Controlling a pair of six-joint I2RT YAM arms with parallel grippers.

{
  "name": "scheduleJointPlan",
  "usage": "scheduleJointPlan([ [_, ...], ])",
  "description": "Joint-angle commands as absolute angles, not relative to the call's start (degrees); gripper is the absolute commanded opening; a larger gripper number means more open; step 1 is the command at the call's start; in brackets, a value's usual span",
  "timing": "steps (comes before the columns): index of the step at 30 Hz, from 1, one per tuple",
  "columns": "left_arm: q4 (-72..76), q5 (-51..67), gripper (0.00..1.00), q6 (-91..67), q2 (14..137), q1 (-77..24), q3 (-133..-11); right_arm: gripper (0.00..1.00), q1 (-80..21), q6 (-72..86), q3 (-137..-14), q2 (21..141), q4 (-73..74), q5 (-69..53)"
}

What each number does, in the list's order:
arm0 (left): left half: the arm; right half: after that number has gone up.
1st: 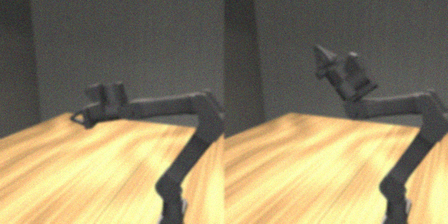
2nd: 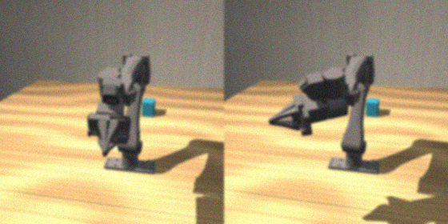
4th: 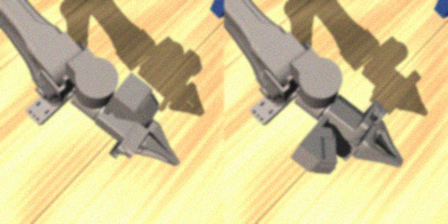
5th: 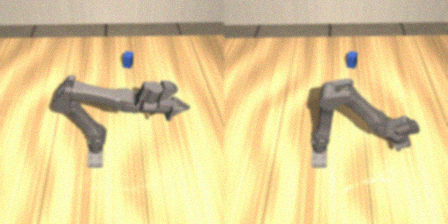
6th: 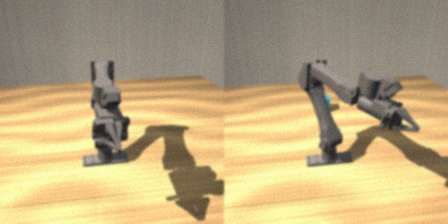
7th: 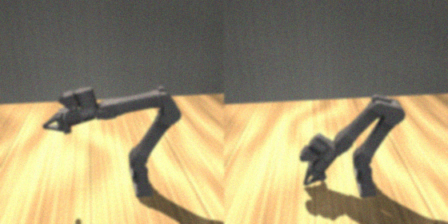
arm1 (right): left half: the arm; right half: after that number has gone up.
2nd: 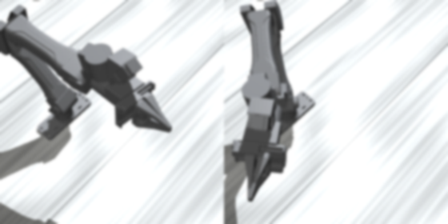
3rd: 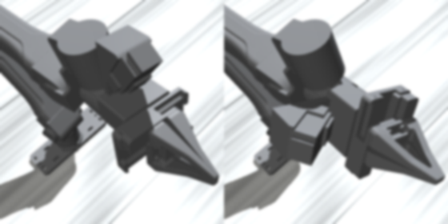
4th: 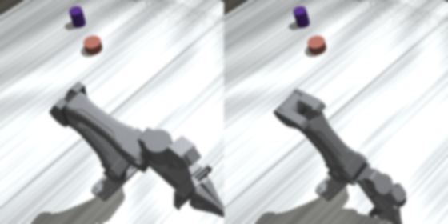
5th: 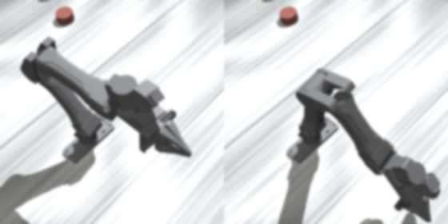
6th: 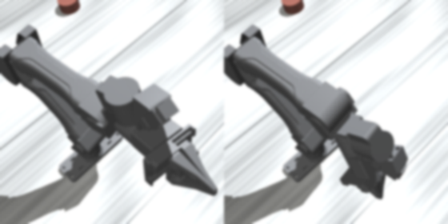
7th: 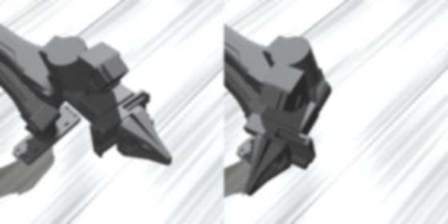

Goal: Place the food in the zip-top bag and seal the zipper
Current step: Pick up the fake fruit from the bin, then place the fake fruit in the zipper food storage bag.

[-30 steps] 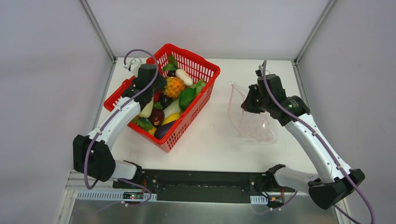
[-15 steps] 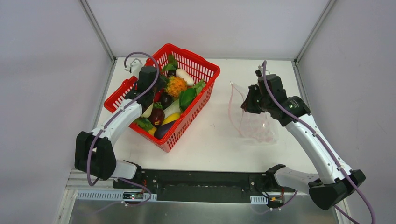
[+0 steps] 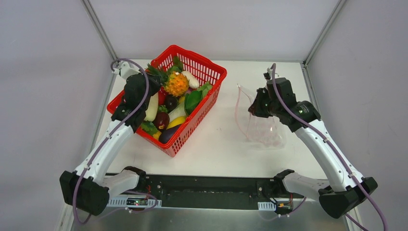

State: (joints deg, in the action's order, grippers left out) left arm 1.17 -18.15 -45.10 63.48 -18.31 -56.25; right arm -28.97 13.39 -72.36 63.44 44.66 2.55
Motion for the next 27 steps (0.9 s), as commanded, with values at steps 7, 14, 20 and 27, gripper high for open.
scheduleJointPlan([
  [7, 4.3, -18.1, 0.00, -43.9, 52.7, -23.1, -56.9, 0.00, -28.9, 17.6, -71.7, 61.2, 39.2, 4.2],
  [14, 10.0, -17.5, 0.00, -45.0, 54.1, -33.5, -58.3, 0.00, -28.9, 20.7, -70.6, 60.6, 36.6, 4.8],
  [20, 16.3, -19.6, 0.00, -46.0, 58.0, -41.4, -58.5, 0.00, -28.9, 23.4, -69.3, 59.8, 34.3, 4.4],
  [27, 25.4, -21.9, 0.00, -49.5, 62.6, -46.3, -56.6, 0.00, -28.9, 26.9, -67.2, 58.3, 30.5, 3.2],
])
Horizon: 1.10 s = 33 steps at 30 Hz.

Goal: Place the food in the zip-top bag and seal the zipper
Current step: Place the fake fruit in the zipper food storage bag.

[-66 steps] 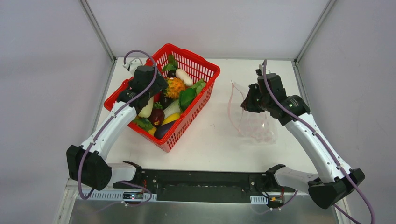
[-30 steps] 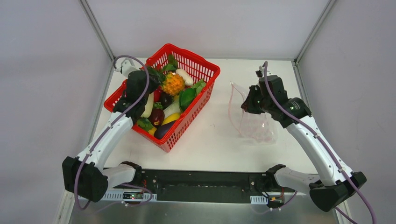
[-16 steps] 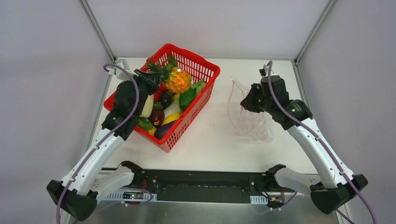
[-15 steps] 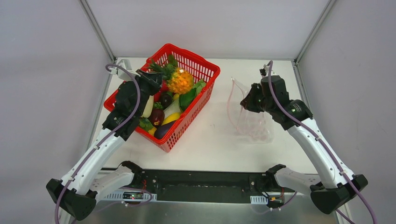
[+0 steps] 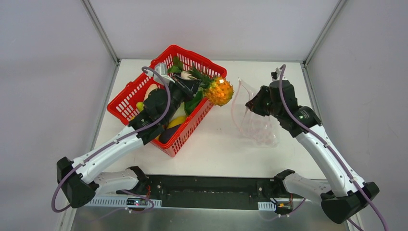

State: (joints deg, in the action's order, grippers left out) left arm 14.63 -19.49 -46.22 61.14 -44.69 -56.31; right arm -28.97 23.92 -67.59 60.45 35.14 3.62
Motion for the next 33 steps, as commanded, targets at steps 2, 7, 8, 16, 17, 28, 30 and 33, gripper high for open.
scheduleJointPlan([
  [2, 28.7, -21.7, 0.00, -50.5, 63.8, -47.1, -55.9, 0.00, -28.9, 27.1, -67.0, 58.1, 30.3, 3.3],
  [7, 34.7, -20.9, 0.00, -53.4, 66.5, -48.2, -54.3, 0.00, -28.9, 27.7, -66.6, 57.9, 29.8, 3.6],
  [8, 36.0, -20.8, 0.00, -54.1, 67.0, -48.3, -53.7, 0.00, -28.9, 27.9, -66.4, 57.7, 29.5, 3.4],
  [16, 39.4, -22.4, 0.00, -54.9, 69.3, -49.8, -50.6, 0.00, -28.9, 30.7, -65.1, 56.3, 25.9, 1.7],
  [17, 39.0, -22.8, 0.00, -55.0, 69.3, -50.0, -50.4, 0.00, -28.9, 31.0, -64.9, 56.0, 25.4, 1.7],
  [28, 30.4, -30.3, 0.00, -46.7, 67.7, -53.0, -51.3, 0.00, -28.8, 32.2, -64.1, 53.7, 23.2, 1.3],
  [30, 27.6, -32.3, 0.00, -44.7, 67.7, -54.2, -52.8, 0.00, -28.8, 32.5, -63.4, 53.5, 22.1, 0.7],
  [33, 23.7, -35.1, 0.00, -41.0, 68.0, -56.3, -55.9, 0.00, -28.8, 32.8, -62.6, 53.6, 20.8, -1.2],
])
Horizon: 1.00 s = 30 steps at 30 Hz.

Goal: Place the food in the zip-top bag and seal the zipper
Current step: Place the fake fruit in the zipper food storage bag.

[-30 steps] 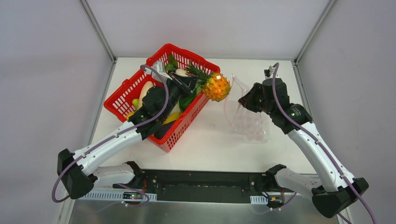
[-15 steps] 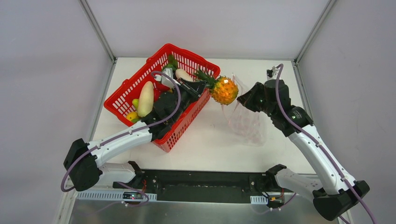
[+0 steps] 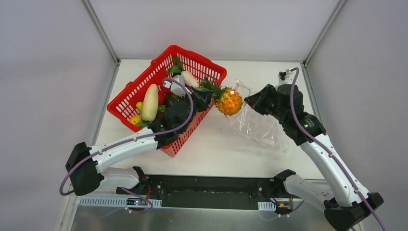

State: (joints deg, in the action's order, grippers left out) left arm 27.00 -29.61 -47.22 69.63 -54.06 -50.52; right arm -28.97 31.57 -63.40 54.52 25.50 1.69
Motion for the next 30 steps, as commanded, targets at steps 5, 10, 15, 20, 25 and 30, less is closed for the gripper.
scheduleJointPlan([
  [5, 18.6, -38.5, 0.00, -37.0, 69.8, -59.4, -61.7, 0.00, -28.8, 33.1, -61.0, 53.5, 18.3, -3.4],
  [10, 19.0, -42.4, 0.00, -37.1, 71.1, -60.8, -63.0, 0.00, -28.8, 33.1, -59.8, 52.2, 17.3, -3.3],
  [15, 27.1, -43.9, 0.00, -39.0, 71.0, -60.7, -61.1, 0.00, -28.8, 38.0, -57.6, 50.6, 14.9, -3.9],
  [20, 31.1, -42.0, 0.00, -41.2, 72.1, -60.7, -58.9, 0.00, -28.8, 44.3, -53.3, 48.0, 9.3, -4.6],
  [25, 30.2, -43.1, 0.00, -40.1, 72.4, -61.2, -57.2, 0.00, -28.8, 46.3, -53.3, 47.6, 8.7, -4.3],
  [30, 28.8, -47.6, 0.00, -34.2, 72.5, -62.9, -57.8, 0.00, -28.8, 46.7, -54.5, 48.5, 8.1, -5.7],
])
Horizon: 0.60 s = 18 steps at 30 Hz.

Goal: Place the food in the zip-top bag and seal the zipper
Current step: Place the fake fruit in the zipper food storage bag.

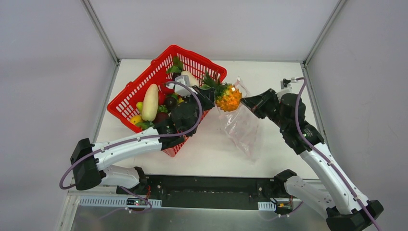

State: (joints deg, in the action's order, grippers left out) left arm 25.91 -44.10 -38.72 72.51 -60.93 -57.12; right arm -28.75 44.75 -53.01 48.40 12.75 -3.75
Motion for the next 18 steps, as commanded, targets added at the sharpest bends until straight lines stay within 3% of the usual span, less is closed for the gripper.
scheduleJointPlan([
  [1, 28.9, -47.8, 0.00, -32.8, 72.7, -63.4, -58.2, 0.00, -28.8, 46.6, -54.8, 48.9, 8.0, -6.2],
  [8, 28.7, -45.5, 0.00, -26.1, 75.2, -66.4, -62.3, 0.00, -28.8, 44.5, -54.7, 50.7, 7.8, -6.8],
  [18, 31.7, -48.1, 0.00, -34.6, 73.9, -66.1, -62.4, 0.00, -28.6, 44.2, -50.7, 47.7, 1.6, -9.0],
])
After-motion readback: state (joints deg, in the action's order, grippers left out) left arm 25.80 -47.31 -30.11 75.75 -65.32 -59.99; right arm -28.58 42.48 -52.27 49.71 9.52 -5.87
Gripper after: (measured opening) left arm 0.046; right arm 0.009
